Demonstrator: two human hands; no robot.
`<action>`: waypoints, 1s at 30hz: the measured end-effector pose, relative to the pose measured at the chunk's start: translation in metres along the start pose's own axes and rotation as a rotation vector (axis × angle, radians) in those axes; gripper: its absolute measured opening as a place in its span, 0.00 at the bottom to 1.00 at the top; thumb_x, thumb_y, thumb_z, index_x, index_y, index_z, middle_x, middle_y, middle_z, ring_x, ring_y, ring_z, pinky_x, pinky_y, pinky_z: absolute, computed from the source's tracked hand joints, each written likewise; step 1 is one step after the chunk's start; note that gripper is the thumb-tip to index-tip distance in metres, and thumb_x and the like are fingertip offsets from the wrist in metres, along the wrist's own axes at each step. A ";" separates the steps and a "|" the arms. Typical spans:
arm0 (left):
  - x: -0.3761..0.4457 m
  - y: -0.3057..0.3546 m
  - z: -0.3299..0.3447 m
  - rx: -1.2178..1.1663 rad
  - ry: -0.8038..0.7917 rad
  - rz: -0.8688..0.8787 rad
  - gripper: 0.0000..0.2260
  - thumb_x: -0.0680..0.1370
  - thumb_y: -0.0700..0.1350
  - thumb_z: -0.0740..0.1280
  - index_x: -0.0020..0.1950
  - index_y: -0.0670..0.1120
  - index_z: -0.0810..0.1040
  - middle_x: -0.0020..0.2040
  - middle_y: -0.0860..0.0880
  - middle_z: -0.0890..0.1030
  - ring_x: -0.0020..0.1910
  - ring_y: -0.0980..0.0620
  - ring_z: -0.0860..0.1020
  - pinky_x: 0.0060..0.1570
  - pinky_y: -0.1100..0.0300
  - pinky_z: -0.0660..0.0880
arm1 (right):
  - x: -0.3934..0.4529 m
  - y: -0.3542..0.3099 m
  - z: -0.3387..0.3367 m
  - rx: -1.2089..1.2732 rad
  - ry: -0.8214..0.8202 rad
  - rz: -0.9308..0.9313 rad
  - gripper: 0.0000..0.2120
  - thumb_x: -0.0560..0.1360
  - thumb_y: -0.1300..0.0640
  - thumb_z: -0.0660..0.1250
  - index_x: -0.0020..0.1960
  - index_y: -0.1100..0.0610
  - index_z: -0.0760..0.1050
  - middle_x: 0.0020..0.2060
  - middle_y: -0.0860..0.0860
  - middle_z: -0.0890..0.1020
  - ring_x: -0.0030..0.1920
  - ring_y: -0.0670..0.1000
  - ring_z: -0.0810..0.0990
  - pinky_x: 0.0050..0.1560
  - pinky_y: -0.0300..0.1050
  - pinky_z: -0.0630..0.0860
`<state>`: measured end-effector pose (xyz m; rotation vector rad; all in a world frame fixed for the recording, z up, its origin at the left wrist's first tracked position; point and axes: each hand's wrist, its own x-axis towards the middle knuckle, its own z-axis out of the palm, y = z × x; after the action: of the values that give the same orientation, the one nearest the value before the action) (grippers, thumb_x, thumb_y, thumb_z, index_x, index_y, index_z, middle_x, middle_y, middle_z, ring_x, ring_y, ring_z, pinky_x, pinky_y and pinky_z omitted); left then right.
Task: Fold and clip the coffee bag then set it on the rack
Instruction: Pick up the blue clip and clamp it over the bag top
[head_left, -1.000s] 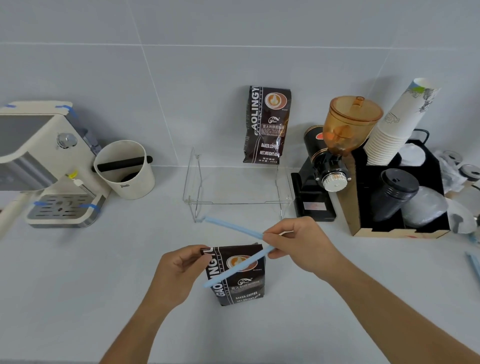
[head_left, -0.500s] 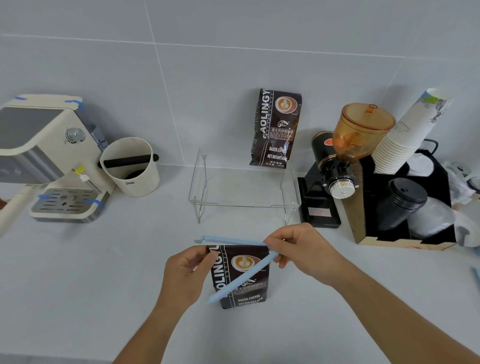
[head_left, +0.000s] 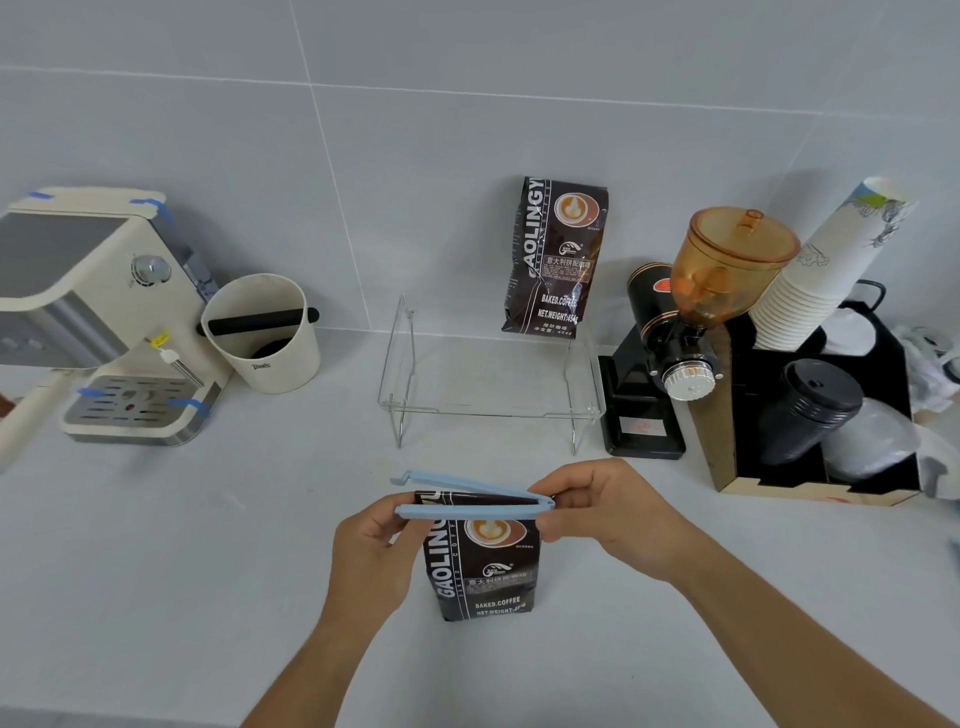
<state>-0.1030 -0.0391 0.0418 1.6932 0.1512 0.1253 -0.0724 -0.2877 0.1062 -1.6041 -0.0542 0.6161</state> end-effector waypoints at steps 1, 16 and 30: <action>-0.001 -0.001 0.000 -0.011 0.006 0.003 0.18 0.74 0.34 0.71 0.43 0.59 0.86 0.43 0.54 0.88 0.42 0.57 0.85 0.45 0.67 0.81 | -0.001 -0.001 0.002 -0.023 0.023 -0.009 0.12 0.68 0.69 0.75 0.46 0.55 0.86 0.40 0.57 0.88 0.42 0.52 0.86 0.44 0.43 0.83; 0.001 -0.010 -0.023 0.012 -0.067 -0.070 0.17 0.69 0.37 0.78 0.48 0.58 0.84 0.48 0.53 0.87 0.49 0.49 0.85 0.52 0.56 0.81 | -0.012 -0.005 0.020 -0.552 0.226 -0.204 0.16 0.75 0.63 0.70 0.44 0.40 0.78 0.40 0.53 0.84 0.41 0.53 0.83 0.43 0.46 0.82; 0.077 0.060 -0.054 1.238 -0.886 0.513 0.16 0.79 0.62 0.57 0.48 0.51 0.74 0.39 0.56 0.73 0.35 0.53 0.71 0.36 0.59 0.66 | -0.007 0.003 0.019 -0.576 0.244 -0.269 0.13 0.76 0.62 0.69 0.46 0.43 0.78 0.38 0.50 0.83 0.40 0.48 0.82 0.36 0.31 0.77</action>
<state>-0.0345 0.0197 0.1081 2.7964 -1.0801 -0.4377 -0.0875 -0.2742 0.1057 -2.1719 -0.2828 0.1939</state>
